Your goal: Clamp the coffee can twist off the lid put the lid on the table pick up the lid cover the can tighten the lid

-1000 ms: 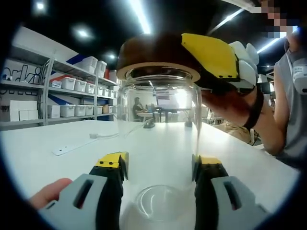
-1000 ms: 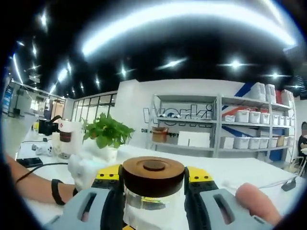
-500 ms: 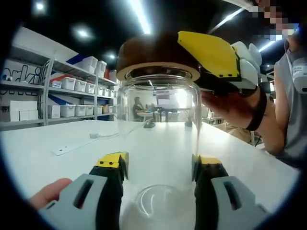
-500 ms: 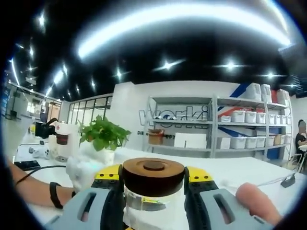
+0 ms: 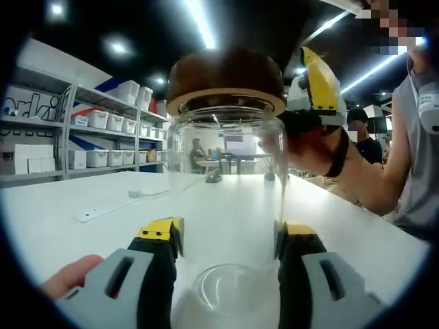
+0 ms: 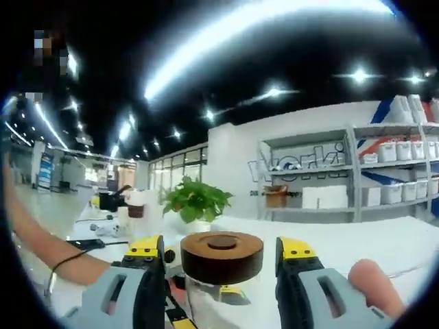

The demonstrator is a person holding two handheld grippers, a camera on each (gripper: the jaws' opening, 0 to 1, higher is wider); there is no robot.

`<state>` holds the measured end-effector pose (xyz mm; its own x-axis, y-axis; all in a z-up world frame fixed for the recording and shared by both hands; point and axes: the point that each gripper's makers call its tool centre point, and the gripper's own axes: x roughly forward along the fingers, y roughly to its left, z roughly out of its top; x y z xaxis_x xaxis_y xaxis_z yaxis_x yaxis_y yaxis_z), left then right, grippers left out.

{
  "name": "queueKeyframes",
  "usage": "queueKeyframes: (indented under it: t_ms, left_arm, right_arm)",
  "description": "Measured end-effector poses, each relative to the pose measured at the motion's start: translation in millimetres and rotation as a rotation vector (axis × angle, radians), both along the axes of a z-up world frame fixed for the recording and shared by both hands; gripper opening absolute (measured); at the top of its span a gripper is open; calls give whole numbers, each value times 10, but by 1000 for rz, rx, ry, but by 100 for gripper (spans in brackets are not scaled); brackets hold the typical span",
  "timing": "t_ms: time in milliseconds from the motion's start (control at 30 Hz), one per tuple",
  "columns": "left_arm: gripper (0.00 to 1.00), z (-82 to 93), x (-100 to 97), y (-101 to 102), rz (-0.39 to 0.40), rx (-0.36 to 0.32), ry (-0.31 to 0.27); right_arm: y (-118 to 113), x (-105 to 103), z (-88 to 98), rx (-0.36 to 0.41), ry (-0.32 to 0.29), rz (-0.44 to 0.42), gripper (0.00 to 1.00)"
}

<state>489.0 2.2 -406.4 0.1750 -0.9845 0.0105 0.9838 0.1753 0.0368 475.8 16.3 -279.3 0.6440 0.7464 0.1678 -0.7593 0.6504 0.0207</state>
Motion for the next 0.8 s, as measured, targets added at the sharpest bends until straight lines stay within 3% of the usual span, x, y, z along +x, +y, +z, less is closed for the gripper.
queueKeyframes:
  t_ms: [67,167,267,533,800]
  left_arm:
    - [49,-1,0,1,0,0,0]
    - [49,-2,1,1,-2,0,1]
    - [49,-4,2,2,-2,0,1]
    - [49,-4,4,3,-2,1,1]
    - [49,-5,4,0,-3,1,2]
  right_arm:
    - [-43,-6,46,10,21,95,59]
    - [-60,27,-12,-84,18,151,59]
    - [22,64,-80,-127,35,203,59]
    - [180,116,-238,-163,57,220,52]
    - [139,119,-204,-167,22,153,47]
